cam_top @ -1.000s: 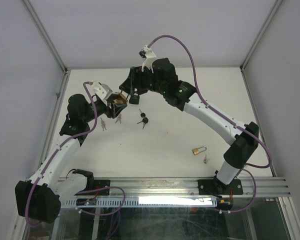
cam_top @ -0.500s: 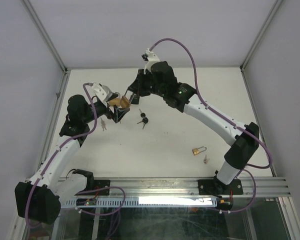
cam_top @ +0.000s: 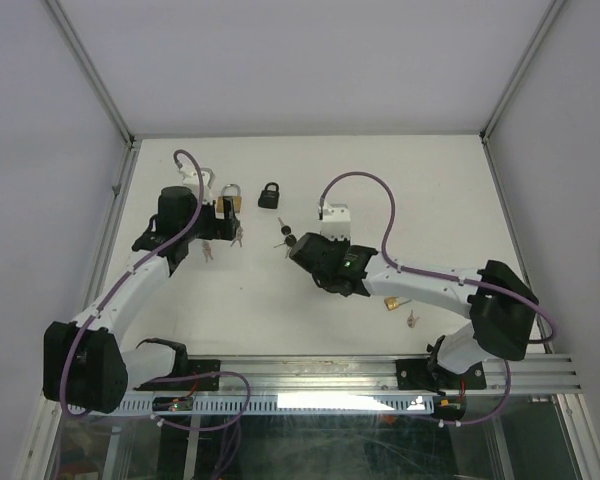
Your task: Unlock with the key
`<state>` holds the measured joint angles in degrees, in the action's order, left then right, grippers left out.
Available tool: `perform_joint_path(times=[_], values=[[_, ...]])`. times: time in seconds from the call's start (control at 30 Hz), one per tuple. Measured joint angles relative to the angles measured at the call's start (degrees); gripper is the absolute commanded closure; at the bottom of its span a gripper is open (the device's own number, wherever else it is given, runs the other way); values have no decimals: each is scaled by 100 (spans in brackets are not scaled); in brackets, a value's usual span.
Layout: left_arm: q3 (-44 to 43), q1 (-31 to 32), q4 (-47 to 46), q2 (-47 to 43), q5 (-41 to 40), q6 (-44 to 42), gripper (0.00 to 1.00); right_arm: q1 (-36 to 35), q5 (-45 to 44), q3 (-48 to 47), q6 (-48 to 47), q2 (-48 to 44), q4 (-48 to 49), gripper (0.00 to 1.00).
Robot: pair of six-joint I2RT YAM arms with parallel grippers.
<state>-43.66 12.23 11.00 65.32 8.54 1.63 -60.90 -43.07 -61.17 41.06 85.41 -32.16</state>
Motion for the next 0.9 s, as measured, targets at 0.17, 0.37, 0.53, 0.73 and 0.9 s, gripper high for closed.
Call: perform_joint_path(times=[0.17, 0.37, 0.53, 0.73, 0.9], values=[[-212, -221, 664, 575, -1172, 671, 8, -356, -914, 76, 885, 376, -31, 100], [-227, -664, 944, 920, -1510, 1198, 10, -527, -1283, 146, 1440, 444, -42, 100], [-227, -734, 953, 1051, -1558, 1390, 12, -531, -1235, 433, 1349, 203, 219, 78], [-227, -734, 949, 1349, -1558, 1499, 14, -531, -992, 498, 1235, 122, 210, 29], [-256, -734, 914, 1687, -1565, 1517, 23, -531, -999, 490, 1141, 109, 105, 1]])
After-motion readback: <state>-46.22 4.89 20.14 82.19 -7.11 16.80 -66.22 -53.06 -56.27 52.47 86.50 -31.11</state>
